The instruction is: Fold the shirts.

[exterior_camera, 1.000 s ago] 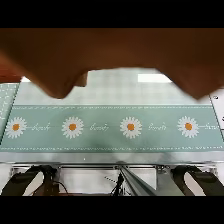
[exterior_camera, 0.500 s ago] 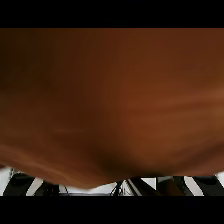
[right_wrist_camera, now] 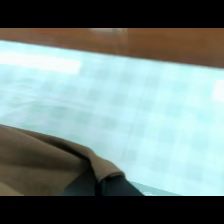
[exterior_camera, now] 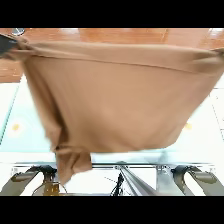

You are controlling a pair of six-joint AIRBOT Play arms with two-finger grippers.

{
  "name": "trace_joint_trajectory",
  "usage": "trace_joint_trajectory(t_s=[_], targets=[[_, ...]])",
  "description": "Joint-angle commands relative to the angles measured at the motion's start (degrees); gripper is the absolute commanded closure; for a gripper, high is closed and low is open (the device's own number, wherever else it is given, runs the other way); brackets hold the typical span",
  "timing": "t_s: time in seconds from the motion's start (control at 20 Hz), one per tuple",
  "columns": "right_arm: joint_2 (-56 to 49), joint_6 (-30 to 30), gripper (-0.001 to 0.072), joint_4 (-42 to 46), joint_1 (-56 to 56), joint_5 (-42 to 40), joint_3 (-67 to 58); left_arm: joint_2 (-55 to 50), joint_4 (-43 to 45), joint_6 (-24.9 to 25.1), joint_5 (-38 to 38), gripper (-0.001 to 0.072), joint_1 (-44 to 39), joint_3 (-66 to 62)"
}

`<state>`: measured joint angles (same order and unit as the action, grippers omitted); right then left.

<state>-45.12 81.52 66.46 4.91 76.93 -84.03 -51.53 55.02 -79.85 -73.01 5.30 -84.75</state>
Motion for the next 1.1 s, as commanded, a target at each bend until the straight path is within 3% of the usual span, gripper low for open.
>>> trace_joint_trajectory(t_s=[0.0,0.35,0.6,0.65,0.7,0.75,0.9,0.95,1.05], targets=[[-10.84,-1.36,0.0675,1.4,0.0,-11.26,6.45,-12.66,-3.43,1.18,7.98,0.0686,-2.6,3.34],[-41.88,0.92,0.0675,-3.43,0.0,-18.97,-6.95,-31.23,-4.09,1.18,23.04,0.0686,-8.24,0.7],[-54.4,4.94,0.0674,-9.57,0.44,-18.64,-14.75,-36.48,-4.11,1.14,22.97,0.0685,-8.72,0.7],[-55.63,4.94,0.0623,-12.48,0.98,-18.64,-14.93,-36.76,-4.09,1.14,22.32,0.0635,-8.72,0.7],[-56.3,4.94,0.037,-14.62,1.57,-18.43,-14.93,-36.85,-4.04,1.14,21.09,0.0377,-8.61,0.7],[-56.5,4.92,0.0066,-15.69,2.29,-17.64,-14.95,-36.85,-3.82,0.92,19.45,0.0018,-8.35,0.7],[-55.89,4.76,0.0077,-15.78,6.23,-9.11,-16.5,-36.68,6.25,0.15,7.37,0.0004,-4.31,-1.4],[-55.08,3.82,0.0077,-15.8,8.2,-5.16,-16.55,-36.33,11.67,-2.43,1.97,0.0003,-1.53,-1.55],[-53.2,0.5,0.0077,-14.03,11.61,3.08,-16.35,-35.45,16.17,-2.25,-8.5,0.0004,4.85,-0.35]])
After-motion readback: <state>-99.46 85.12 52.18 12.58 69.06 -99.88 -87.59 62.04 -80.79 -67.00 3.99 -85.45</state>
